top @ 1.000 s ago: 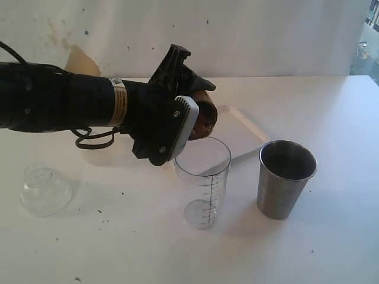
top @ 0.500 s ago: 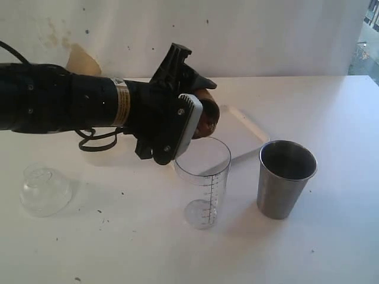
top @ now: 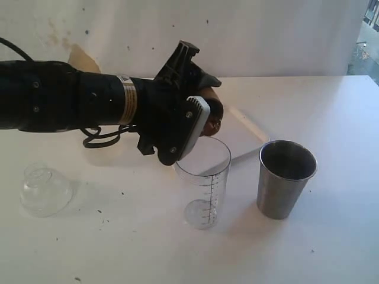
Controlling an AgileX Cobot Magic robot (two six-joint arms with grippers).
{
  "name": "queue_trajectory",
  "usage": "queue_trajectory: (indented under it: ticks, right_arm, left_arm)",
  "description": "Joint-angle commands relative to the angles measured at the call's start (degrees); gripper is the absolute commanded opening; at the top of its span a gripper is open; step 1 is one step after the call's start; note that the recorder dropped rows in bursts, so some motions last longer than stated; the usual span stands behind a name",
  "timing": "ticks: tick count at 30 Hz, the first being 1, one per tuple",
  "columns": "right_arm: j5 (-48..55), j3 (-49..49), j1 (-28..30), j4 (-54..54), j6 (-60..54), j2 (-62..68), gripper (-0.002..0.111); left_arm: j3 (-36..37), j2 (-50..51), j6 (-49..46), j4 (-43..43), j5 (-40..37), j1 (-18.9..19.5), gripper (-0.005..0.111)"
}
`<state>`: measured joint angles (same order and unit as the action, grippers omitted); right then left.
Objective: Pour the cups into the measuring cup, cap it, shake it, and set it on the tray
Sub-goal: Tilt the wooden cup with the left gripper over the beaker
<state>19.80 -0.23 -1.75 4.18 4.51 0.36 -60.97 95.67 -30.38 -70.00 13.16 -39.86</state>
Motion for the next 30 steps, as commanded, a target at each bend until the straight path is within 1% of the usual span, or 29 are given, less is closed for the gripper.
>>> queue_trajectory:
  ticks: [1, 4, 7, 23, 30]
  right_arm:
    - [-0.2, 0.2, -0.1, 0.3, 0.3, -0.4, 0.000]
    - [-0.2, 0.2, -0.1, 0.3, 0.3, -0.4, 0.000]
    - [-0.2, 0.2, -0.1, 0.3, 0.3, -0.4, 0.000]
    - [-0.2, 0.2, -0.1, 0.3, 0.3, -0.4, 0.000]
    - [-0.2, 0.2, -0.1, 0.3, 0.3, -0.4, 0.000]
  left_arm:
    - [-0.5, -0.5, -2.4, 1.0, -0.7, -0.3, 0.000]
    - [-0.4, -0.3, -4.2, 1.0, -1.1, -0.3, 0.000]
    - [-0.4, -0.3, -4.2, 1.0, -1.4, -0.8, 0.000]
    - [-0.4, -0.2, -3.8, 1.0, -0.8, -0.8, 0.000]
    - [1.3, -0.2, -4.2, 1.0, -1.1, -0.8, 0.000]
